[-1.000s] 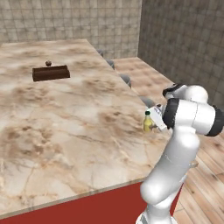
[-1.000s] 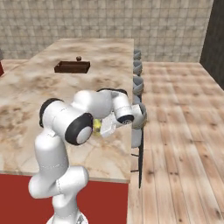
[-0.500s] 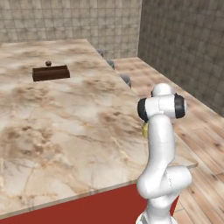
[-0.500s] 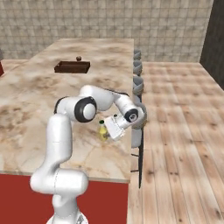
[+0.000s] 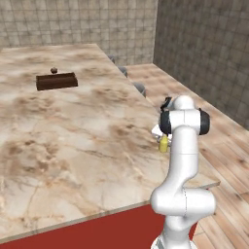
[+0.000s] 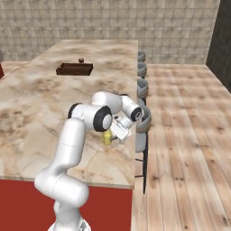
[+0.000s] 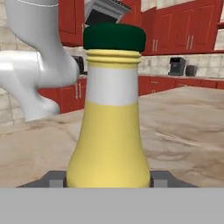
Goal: Move the mustard and ketchup from the cabinet to the dining counter.
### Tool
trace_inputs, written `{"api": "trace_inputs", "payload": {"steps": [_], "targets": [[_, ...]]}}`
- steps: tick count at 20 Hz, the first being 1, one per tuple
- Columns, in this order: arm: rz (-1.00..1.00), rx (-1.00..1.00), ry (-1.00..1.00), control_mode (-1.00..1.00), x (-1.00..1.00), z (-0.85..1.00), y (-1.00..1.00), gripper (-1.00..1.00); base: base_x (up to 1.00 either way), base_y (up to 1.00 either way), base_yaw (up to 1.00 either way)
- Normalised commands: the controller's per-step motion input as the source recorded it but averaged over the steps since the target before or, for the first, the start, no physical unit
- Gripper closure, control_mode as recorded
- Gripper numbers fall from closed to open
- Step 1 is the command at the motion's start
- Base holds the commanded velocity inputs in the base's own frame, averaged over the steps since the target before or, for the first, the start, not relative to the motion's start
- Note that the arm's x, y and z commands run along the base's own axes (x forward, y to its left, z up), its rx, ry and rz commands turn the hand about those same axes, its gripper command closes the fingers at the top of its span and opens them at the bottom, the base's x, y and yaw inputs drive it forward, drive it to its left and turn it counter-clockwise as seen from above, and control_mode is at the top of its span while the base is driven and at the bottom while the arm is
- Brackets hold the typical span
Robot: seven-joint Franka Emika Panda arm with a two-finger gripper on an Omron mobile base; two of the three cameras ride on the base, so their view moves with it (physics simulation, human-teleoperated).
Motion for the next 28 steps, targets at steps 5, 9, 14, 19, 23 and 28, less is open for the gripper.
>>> {"api": "trace_inputs", "payload": {"steps": [5, 9, 14, 19, 23, 28], "targets": [[0.15, 0.0, -0.09, -1.0, -0.09, 0.27, 0.0, -1.0, 0.0, 0.0, 0.0], [0.05, 0.0, -0.1, -1.0, -0.27, 0.76, 0.04, -1.0, 0.0, 0.0, 0.0], [0.01, -0.01, -0.14, -1.0, -0.32, 0.99, 0.07, -1.0, 0.0, 0.0, 0.0], [-0.02, -0.06, -0.2, -1.0, -0.81, 1.0, 0.08, -1.0, 0.0, 0.0, 0.0], [-0.15, -0.06, -0.18, -1.0, -1.0, 1.0, 0.09, -1.0, 0.0, 0.0, 0.0], [-0.19, -0.07, -0.13, -1.0, -0.98, 0.88, 0.17, -1.0, 0.0, 0.0, 0.0]]}}
